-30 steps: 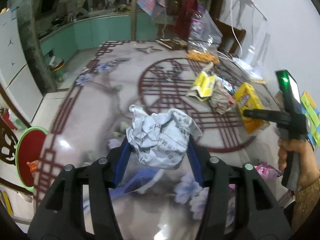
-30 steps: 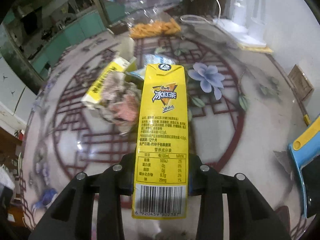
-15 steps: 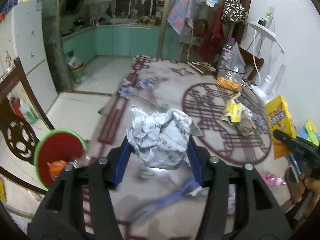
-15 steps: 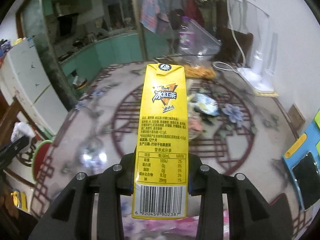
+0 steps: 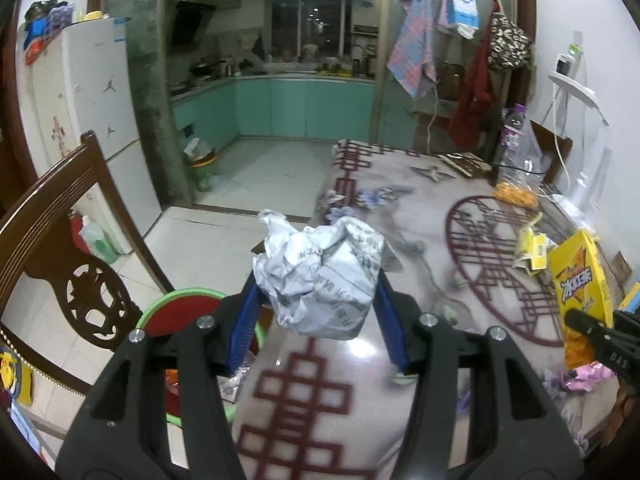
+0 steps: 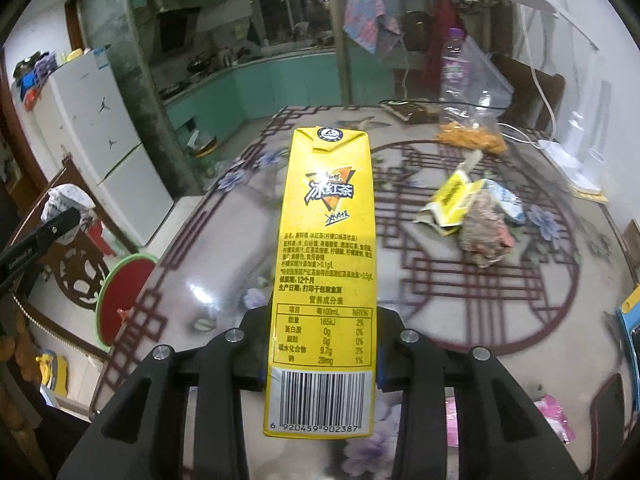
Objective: Collect trash
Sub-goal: 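Carry the white paper and tea carton over the red bin and open both tools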
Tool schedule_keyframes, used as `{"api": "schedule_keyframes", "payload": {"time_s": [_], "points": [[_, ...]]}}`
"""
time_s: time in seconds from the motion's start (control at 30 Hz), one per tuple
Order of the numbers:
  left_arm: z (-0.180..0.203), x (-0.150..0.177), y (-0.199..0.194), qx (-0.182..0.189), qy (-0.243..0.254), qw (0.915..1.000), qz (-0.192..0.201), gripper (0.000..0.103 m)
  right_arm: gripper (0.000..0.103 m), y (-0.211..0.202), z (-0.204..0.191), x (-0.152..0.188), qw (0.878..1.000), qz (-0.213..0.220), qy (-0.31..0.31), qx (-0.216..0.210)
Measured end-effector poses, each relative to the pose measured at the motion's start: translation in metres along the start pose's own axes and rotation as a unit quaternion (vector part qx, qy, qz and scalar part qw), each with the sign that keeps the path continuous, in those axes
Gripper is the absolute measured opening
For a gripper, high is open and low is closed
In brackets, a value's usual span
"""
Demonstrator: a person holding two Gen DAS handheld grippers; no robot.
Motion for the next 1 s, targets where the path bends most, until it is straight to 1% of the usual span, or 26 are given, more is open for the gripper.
{"api": "schedule_keyframes", "payload": {"time_s": [0.1, 0.17, 0.37, 0.5, 0.6, 0.7, 1.0], "points": [[-0.012, 0.004, 0.000, -0.015, 0.002, 0.9999, 0.001, 0.052, 0.035, 0.007, -0.016, 0.002, 1.000, -0.003, -0.008, -0.010], [-0.021, 0.006, 0.001, -0.018, -0.002, 0.9998, -0.001, 0.052, 0.035, 0.011, -0.029, 0.002, 1.000, -0.005, -0.016, -0.015], [-0.066, 0.017, 0.007, -0.040, -0.046, 0.9980, -0.018, 0.052, 0.035, 0.030, -0.071, 0.002, 0.998, -0.016, -0.047, -0.039], [-0.096, 0.027, 0.014, -0.080, -0.063, 0.9944, -0.027, 0.052, 0.035, 0.043, -0.099, 0.000, 0.996, -0.025, -0.063, -0.060], [-0.115, 0.034, 0.019, -0.097, -0.080, 0.9914, -0.037, 0.052, 0.035, 0.055, -0.121, 0.000, 0.994, -0.033, -0.075, -0.076], [-0.130, 0.038, 0.021, -0.107, -0.093, 0.9890, -0.041, 0.052, 0.035, 0.066, -0.142, 0.000, 0.991, -0.042, -0.084, -0.093], [-0.156, 0.048, 0.035, -0.115, -0.134, 0.9825, -0.059, 0.052, 0.035, 0.094, -0.194, -0.007, 0.981, -0.069, -0.118, -0.136]]}}
Point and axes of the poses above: each gripper's, at about its wrist camera, not at the fingertips, and y roughly the way its jaws point, z to its right, x to its underside, the point moved 1 cm from there along y, roughly the way its jaws point, and after that the axes turned 1 degree about y, right-handed, at the moved point
